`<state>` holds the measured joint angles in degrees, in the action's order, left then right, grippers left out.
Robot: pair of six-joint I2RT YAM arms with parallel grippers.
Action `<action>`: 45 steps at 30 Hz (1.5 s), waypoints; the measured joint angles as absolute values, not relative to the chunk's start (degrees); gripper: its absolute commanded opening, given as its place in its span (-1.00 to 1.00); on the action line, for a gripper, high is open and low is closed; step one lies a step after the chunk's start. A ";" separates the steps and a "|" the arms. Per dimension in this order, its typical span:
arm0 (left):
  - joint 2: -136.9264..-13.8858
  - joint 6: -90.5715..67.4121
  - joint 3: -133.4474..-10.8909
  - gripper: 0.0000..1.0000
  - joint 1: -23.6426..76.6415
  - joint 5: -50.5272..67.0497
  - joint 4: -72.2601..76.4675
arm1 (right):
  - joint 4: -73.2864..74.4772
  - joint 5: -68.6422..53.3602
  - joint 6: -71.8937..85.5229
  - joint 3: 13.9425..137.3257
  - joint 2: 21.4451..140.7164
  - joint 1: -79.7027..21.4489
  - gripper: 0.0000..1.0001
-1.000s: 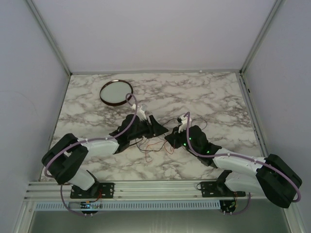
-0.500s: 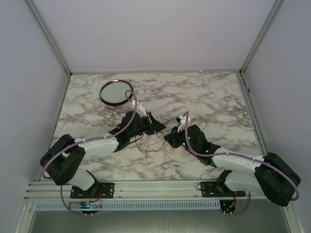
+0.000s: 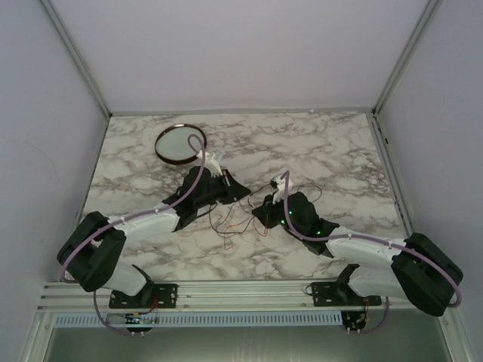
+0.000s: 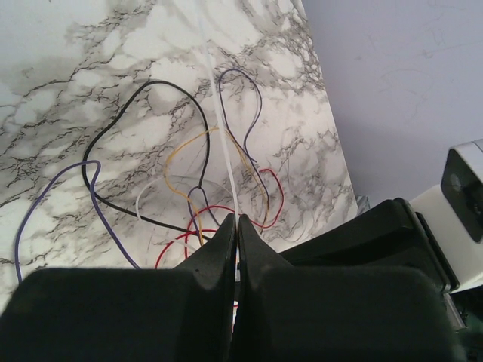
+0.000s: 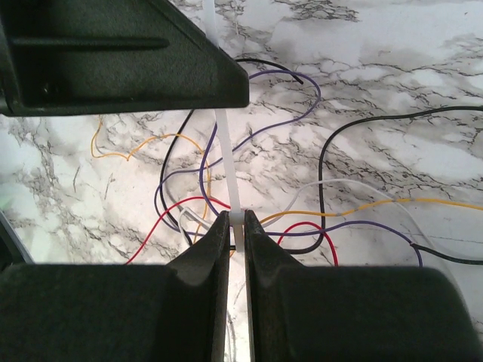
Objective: Zip-tie the wires
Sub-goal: Tie the cable at the center of the board, then adjust the cable at the center of the board.
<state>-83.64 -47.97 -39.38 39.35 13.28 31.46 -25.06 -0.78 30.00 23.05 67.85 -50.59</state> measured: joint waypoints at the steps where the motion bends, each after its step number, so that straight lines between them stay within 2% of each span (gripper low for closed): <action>1: -83.48 -47.94 -39.38 -1.00 39.22 13.30 31.35 | -25.06 -0.78 30.00 23.11 68.01 -50.68 -0.95; 8: -83.20 -47.77 -39.38 -1.00 38.54 13.50 31.31 | -24.97 -0.78 29.95 23.53 68.84 -50.83 -0.88; 13: -83.18 -47.33 -39.38 -1.00 38.06 14.09 31.48 | -23.83 -0.75 29.58 24.21 68.84 -50.94 -0.35; 16: -83.07 -46.74 -39.38 -1.00 37.67 14.50 31.51 | -21.93 -0.67 29.32 24.60 67.88 -50.94 -0.12; 20: -81.60 -46.33 -39.38 -1.00 37.06 14.76 31.38 | -19.97 -0.47 29.02 24.93 64.01 -50.35 0.02; 27: -77.36 -44.53 -40.21 -1.00 34.24 17.30 27.97 | -18.96 3.03 26.70 24.69 53.67 -47.57 0.38; 30: -76.77 -42.98 -41.89 -1.00 33.43 18.57 24.80 | -19.99 4.97 24.58 22.85 49.08 -46.46 0.38; 33: -75.61 -41.82 -42.46 -1.00 32.82 19.59 22.35 | -21.23 4.21 22.74 20.03 46.44 -43.92 0.26; 39: -73.23 -41.34 -42.46 -1.00 30.94 21.04 18.92 | -23.53 -6.92 21.80 18.13 47.92 -34.63 0.13; 45: -71.75 -40.01 -43.64 -1.00 29.36 22.65 15.57 | -26.65 -15.81 21.87 18.13 52.60 -32.27 0.13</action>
<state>-71.75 -40.01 -43.64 29.36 22.65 15.57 -26.65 -15.81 21.87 18.13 52.60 -32.27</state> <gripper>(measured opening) 0.005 0.566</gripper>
